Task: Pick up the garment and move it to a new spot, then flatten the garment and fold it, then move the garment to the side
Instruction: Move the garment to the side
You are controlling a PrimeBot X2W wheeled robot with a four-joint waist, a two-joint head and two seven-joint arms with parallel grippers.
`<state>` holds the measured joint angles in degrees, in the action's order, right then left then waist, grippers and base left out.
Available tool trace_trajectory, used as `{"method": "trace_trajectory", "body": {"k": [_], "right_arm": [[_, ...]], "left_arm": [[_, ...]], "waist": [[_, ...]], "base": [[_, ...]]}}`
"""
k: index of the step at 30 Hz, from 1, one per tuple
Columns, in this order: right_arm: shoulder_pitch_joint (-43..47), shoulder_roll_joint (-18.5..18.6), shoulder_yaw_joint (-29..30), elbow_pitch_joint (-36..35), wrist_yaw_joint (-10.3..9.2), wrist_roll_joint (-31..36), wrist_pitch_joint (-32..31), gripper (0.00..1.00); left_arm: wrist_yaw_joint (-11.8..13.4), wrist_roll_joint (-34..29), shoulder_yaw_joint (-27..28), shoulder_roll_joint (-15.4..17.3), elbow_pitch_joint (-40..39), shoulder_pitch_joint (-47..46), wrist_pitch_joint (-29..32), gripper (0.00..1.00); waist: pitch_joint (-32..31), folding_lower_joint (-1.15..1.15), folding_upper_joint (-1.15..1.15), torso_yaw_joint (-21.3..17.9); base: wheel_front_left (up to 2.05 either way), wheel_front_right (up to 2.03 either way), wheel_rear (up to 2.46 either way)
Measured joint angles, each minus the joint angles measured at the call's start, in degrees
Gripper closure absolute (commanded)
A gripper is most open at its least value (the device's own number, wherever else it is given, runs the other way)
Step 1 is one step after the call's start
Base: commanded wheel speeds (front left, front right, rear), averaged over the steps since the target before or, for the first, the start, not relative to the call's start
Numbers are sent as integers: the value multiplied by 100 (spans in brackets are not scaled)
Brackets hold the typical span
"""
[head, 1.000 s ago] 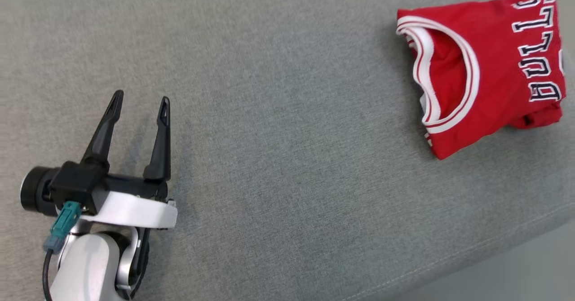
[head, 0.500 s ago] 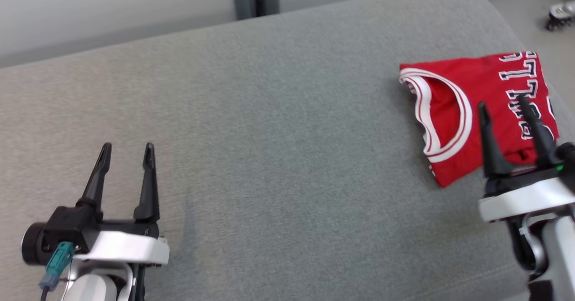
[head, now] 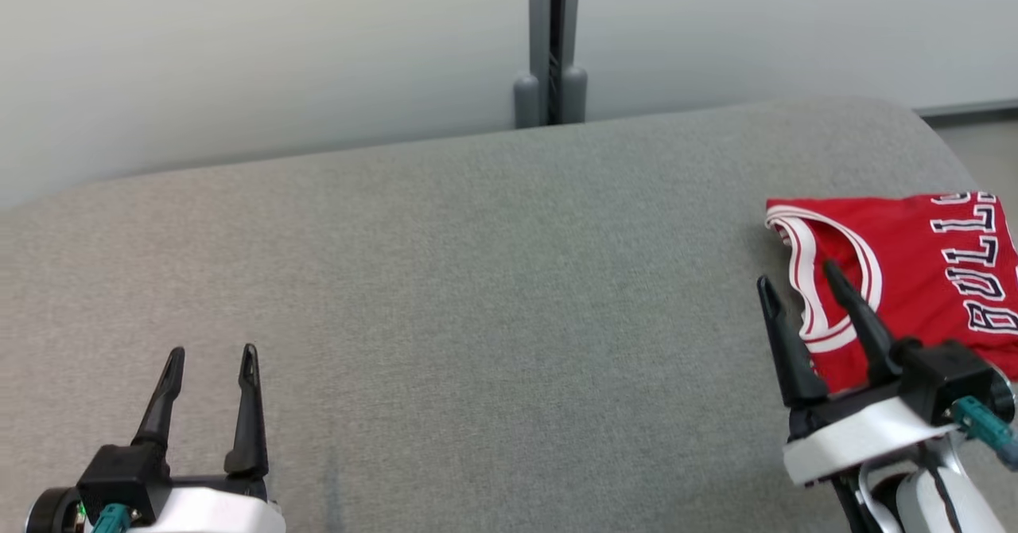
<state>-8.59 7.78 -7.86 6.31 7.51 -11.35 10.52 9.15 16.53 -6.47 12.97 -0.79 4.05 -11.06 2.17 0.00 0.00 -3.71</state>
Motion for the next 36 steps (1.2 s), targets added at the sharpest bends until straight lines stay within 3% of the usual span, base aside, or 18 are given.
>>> {"method": "trace_trajectory", "body": {"k": [12, 36], "right_arm": [[781, -100, 308, -246, 0, 78, -300, 0], [1271, -309, 861, -679, 0, 230, -592, 0]], "left_arm": [[149, 26, 42, 107, -276, 491, 256, 0], [-76, 308, 123, 423, -107, 543, 354, 0]], "waist": [[-428, 0, 0, 305], [-476, 0, 0, 368]], "base": [[0, 0, 0], [0, 0, 0]]}}
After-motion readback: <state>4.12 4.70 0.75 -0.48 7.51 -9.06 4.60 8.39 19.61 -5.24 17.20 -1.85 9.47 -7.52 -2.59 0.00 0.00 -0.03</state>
